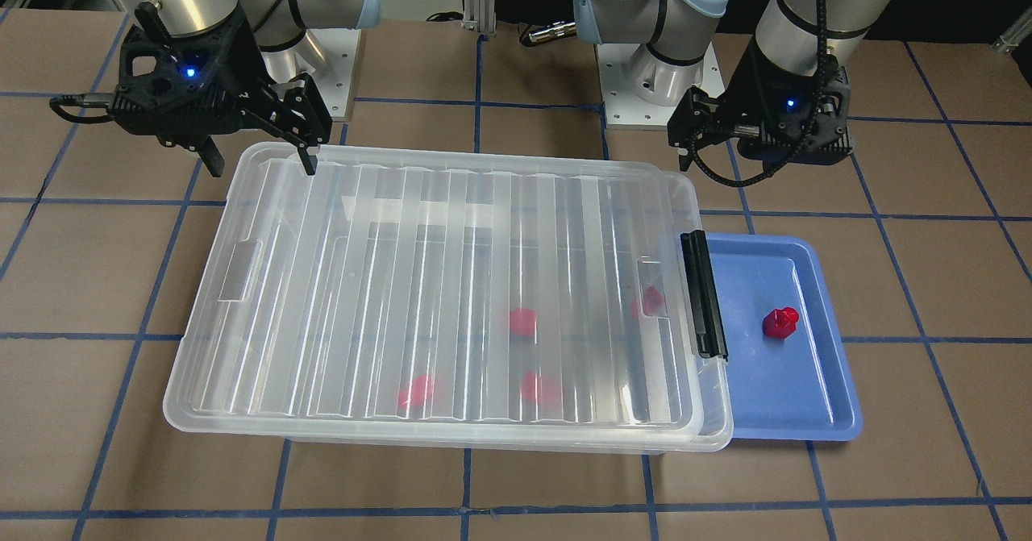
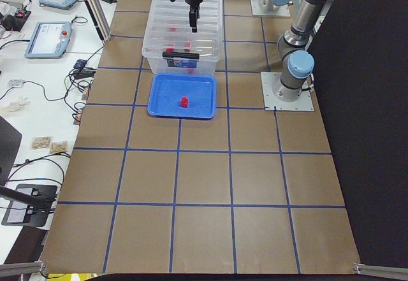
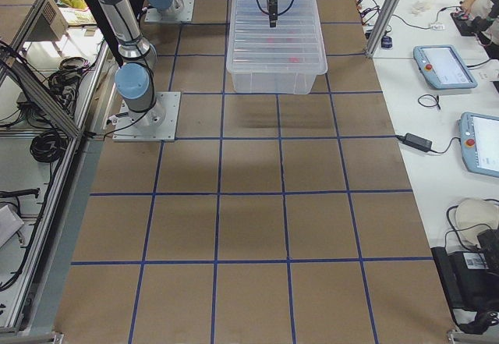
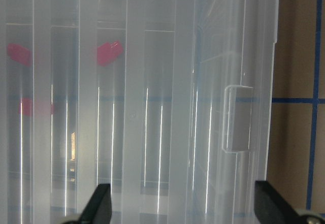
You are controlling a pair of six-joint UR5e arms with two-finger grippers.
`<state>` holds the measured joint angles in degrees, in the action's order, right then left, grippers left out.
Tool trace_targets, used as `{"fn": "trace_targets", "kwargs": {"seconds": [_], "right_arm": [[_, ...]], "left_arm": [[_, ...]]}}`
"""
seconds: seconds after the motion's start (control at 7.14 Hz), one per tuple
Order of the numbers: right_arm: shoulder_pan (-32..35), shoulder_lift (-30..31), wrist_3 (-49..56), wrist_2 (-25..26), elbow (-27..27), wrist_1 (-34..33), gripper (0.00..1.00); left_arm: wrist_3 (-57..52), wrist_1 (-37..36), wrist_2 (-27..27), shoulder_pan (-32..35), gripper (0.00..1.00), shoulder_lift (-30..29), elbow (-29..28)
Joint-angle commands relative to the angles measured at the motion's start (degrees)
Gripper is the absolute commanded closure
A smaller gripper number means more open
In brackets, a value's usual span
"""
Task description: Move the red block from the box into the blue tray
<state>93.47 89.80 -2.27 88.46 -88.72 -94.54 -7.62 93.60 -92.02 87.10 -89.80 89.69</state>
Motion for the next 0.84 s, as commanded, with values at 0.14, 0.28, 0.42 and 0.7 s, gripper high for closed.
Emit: {"fn": "trace_targets", "kwargs": {"seconds": [0.14,0.28,0.42,0.7], "right_arm": [[0.14,-0.15,-0.1,1.01,0.04,0.05,0.0],[0.05,-0.24,-0.1,1.02,0.04,-0.03,0.0],[0.05,-0.24,-0.1,1.1,0.04,0.05,0.0],[0.05,-0.32,-0.1,1.1,0.04,-0.03,0.0]], "left_arm": [[-0.02,0.0,-0.09,0.0,0.0,0.15,0.05],[-0.02,0.0,-0.09,0.0,0.0,0.15,0.05],[-0.02,0.0,-0.09,0.0,0.0,0.15,0.14],[0.07,0.0,-0.09,0.0,0.0,0.15,0.31]]}}
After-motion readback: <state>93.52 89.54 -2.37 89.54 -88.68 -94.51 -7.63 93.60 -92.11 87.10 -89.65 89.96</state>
